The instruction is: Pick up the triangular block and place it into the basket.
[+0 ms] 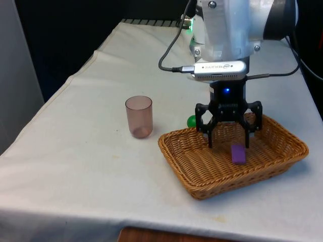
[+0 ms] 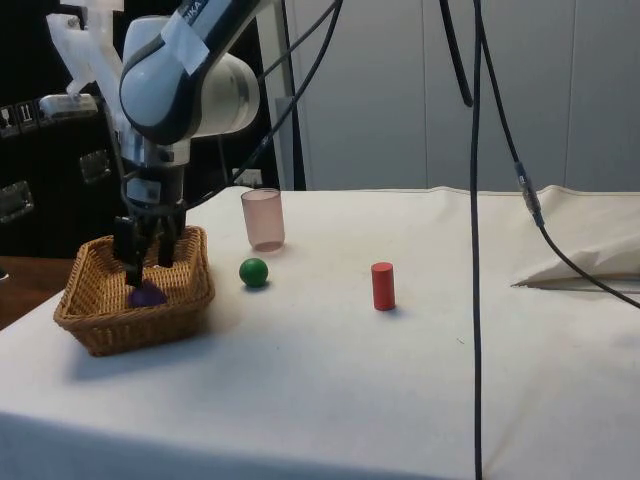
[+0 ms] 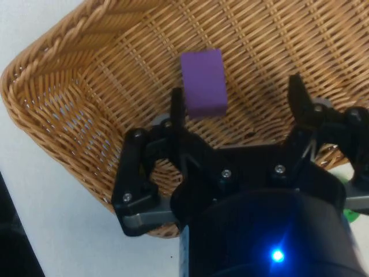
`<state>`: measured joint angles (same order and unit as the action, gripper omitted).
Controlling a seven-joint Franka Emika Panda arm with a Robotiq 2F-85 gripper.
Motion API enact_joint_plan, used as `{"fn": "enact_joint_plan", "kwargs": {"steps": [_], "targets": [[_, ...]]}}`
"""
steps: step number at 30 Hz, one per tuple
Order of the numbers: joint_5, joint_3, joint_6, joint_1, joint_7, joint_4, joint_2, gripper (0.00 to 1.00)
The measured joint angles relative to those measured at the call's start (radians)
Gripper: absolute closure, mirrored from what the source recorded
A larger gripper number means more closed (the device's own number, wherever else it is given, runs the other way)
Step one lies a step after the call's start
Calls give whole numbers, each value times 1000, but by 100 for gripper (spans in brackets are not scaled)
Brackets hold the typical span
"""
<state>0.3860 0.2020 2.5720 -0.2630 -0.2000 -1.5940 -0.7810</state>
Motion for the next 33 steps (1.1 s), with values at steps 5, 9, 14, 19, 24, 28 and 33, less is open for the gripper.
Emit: {"fn": "enact_joint_plan", "kwargs": {"steps": [5,9,14,19,24,28,33], "targets": [[0,0,0,-1,0,1,-2,0],[0,0,0,-2,0,4,-2,0],[0,2,-16,-2,0,8,18,0],[0,6,-33,-1,-2,-6,49,0],[-2,9,-45,-1,-5,-23,87,0],[-7,13,-60,-1,-7,-37,117,0],[-24,16,-73,-1,-7,-51,146,0]]}}
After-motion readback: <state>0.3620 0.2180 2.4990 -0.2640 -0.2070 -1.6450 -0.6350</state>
